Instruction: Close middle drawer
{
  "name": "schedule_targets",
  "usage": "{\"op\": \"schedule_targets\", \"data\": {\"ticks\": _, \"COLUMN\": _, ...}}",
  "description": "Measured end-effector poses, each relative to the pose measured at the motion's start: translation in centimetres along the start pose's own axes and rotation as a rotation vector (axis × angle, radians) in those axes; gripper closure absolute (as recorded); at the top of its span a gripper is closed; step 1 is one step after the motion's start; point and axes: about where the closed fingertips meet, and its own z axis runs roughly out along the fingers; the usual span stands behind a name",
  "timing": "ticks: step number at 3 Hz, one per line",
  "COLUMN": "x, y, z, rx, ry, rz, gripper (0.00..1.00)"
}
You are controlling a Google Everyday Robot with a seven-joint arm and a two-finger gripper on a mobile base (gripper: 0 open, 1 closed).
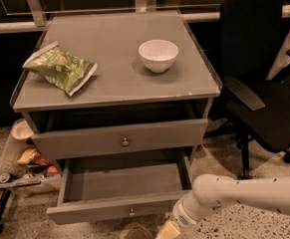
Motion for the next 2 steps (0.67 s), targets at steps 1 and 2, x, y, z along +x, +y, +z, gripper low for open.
{"op": "schedule_targets", "data": {"ticks": 1, "x": 0.00, "y": 0.00, "z": 0.00, "rx": 0.000, "ry": 0.000, "rz": 0.000, "gripper": 0.42}}
{"op": "schedule_targets", "data": {"ticks": 2, "x": 0.00, "y": 0.00, "z": 0.00, "rx": 0.000, "ry": 0.000, "rz": 0.000, "gripper": 0.65}}
